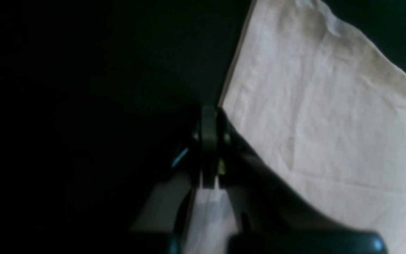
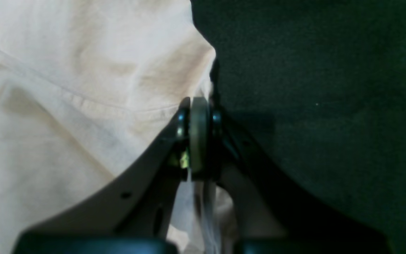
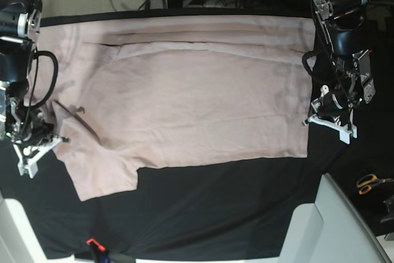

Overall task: Fold the T-shirt properly
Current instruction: 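Move the left gripper down to grasp the shirt's side edge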

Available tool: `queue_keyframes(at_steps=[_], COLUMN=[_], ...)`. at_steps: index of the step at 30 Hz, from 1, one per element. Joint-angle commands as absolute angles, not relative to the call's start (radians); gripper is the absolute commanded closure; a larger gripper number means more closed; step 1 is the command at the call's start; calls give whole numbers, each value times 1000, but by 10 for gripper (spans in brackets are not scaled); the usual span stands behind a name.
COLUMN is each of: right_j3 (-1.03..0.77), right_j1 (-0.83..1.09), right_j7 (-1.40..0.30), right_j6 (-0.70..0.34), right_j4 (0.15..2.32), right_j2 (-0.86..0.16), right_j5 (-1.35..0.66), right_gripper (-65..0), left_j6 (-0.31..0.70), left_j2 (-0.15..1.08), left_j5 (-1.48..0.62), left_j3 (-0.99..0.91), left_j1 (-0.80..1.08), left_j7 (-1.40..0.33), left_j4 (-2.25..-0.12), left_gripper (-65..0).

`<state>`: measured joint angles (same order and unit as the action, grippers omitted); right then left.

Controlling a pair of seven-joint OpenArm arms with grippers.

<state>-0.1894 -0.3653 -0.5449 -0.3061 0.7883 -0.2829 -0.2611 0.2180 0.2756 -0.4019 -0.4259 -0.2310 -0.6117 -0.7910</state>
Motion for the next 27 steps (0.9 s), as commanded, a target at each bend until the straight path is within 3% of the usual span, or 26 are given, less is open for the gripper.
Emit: queue_keyframes(at_steps=[1, 16, 27], right_j3=[-191, -194, -189], right_j1=[-392, -372, -372], right_j7=[-527, -526, -526], right_j6=[-311, -311, -311], right_j4=[809, 809, 809], right_j2=[-300, -300, -300], right_j5=[-269, -271, -271], right_gripper=[0, 0, 0], left_j6=[199, 200, 196], left_j2=[285, 286, 286], left_j5=[-358, -360, -360], left_j3=[-424, -424, -432], left_j1=[-208, -191, -25], left_j7=[-685, -687, -687], left_j4=[-788, -792, -1038], left_gripper=[0, 0, 0])
